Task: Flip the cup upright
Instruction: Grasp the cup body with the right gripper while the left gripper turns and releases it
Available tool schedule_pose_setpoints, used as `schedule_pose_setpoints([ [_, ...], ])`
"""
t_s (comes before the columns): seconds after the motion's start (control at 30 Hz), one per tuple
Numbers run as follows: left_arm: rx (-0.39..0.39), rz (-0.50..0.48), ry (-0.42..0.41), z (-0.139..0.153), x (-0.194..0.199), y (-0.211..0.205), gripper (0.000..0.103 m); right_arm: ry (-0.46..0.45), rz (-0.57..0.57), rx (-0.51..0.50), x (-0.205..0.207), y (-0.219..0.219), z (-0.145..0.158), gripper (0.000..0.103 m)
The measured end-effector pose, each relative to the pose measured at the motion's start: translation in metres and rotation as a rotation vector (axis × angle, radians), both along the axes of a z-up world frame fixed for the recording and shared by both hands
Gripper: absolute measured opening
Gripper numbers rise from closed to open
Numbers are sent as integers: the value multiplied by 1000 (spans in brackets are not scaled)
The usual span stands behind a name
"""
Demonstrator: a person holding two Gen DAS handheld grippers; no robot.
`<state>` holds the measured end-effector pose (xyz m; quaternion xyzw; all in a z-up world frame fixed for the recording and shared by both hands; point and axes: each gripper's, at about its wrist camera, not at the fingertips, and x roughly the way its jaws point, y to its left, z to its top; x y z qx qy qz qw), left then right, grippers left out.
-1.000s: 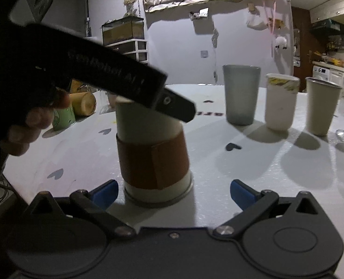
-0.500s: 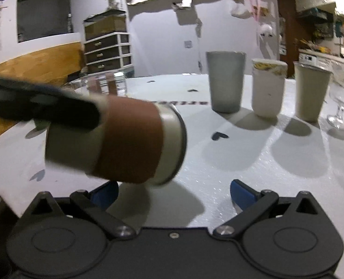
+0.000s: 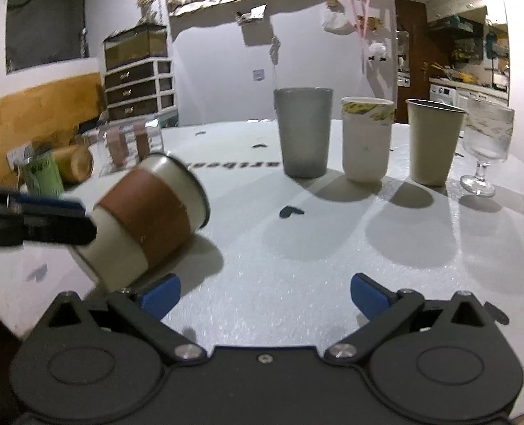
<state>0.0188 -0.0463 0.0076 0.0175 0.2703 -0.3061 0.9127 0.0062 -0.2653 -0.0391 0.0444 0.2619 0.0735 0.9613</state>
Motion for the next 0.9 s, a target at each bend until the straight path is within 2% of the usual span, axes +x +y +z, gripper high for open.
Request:
schedule_pose_setpoints([
  [0.17,-1,6,33,-9,4,1,46,54,29,201,16,-15,14,103],
  [0.3,-10,1,41,-15,4,2,46,162,67,425,41,-20,19,103],
  [0.4,-13,1,38,-16,4,3,46,247,63,542,63,-22,20,100],
  [0.7,-13,-12,36,-19,2,4,46,505,46,689,117,-3,0,96],
  [0.9,-10,-20,35,-20,3,5,46,540,35,729,129,-1,-4,85],
])
